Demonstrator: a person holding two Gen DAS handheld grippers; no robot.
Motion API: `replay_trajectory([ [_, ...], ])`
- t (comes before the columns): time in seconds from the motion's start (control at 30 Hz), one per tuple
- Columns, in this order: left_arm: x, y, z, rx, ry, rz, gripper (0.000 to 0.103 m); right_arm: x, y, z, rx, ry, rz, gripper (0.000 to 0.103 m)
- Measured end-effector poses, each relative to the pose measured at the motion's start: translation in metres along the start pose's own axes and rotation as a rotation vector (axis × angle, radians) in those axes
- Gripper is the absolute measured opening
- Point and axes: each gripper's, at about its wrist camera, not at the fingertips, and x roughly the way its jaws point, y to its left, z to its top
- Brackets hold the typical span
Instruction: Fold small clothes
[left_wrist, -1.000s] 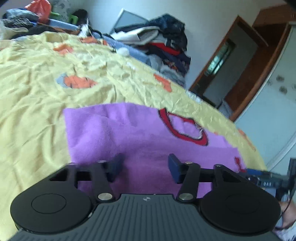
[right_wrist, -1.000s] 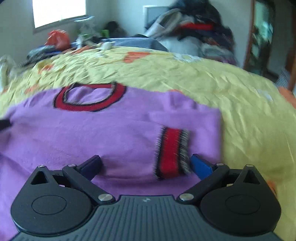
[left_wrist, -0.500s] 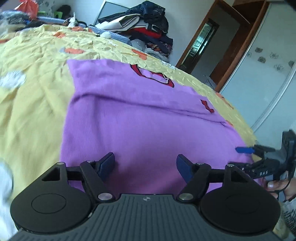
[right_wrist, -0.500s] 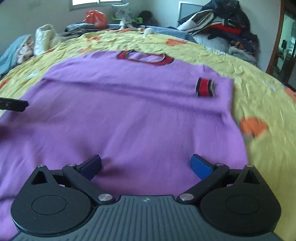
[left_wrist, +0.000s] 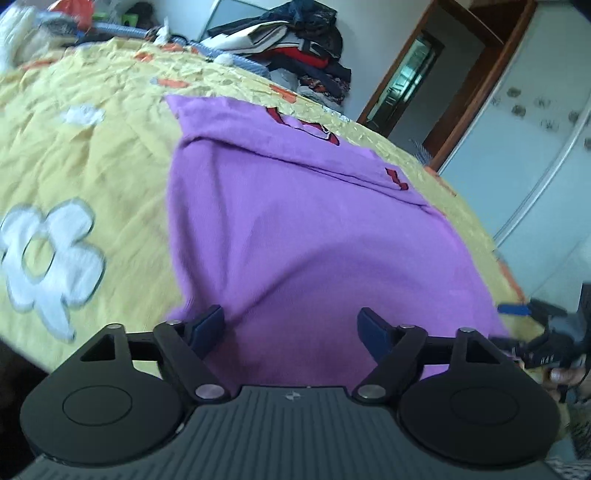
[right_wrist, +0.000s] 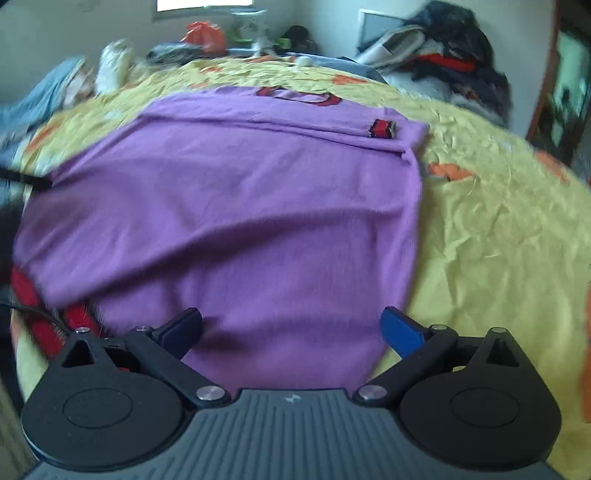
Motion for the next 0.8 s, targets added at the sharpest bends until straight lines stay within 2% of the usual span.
replay_trajectory([
  [0.1, -0.011, 0.009, -0.007, -0.064, 0.001, -0.038, 0.081, -0.024, 0.003, -0.016, 0.003, -0.012, 0.018, 0.103],
  [0.27, -0.014, 0.01, -0.009, -0.073, 0.019, -0.05, 0.082, -0.042, 0.023, -0.032, -0.045, -0.069, 0.019, 0.102],
  [0.37, -0.012, 0.008, -0.007, -0.065, 0.032, -0.047, 0.085, -0.041, 0.033, -0.034, -0.053, -0.1, 0.07, 0.085],
  [0.43, -0.011, 0.005, -0.008, -0.054, 0.037, -0.038, 0.086, -0.034, 0.04, -0.034, -0.076, -0.081, 0.08, 0.059],
  [0.47, -0.011, 0.004, -0.009, -0.05, 0.039, -0.036, 0.086, -0.033, 0.041, -0.035, -0.079, -0.09, 0.083, 0.058],
  [0.5, -0.01, 0.004, -0.009, -0.048, 0.041, -0.036, 0.086, -0.033, 0.041, -0.035, -0.078, -0.09, 0.093, 0.049],
  [0.53, -0.01, 0.004, -0.009, -0.047, 0.044, -0.035, 0.086, -0.035, 0.04, -0.034, -0.08, -0.092, 0.09, 0.027],
  [0.6, -0.01, 0.003, -0.01, -0.047, 0.055, -0.036, 0.086, -0.037, 0.039, -0.035, -0.084, -0.094, 0.059, 0.006],
  [0.8, -0.007, 0.0, -0.008, -0.023, 0.092, -0.032, 0.086, -0.058, 0.035, -0.039, -0.095, -0.125, 0.01, 0.002],
])
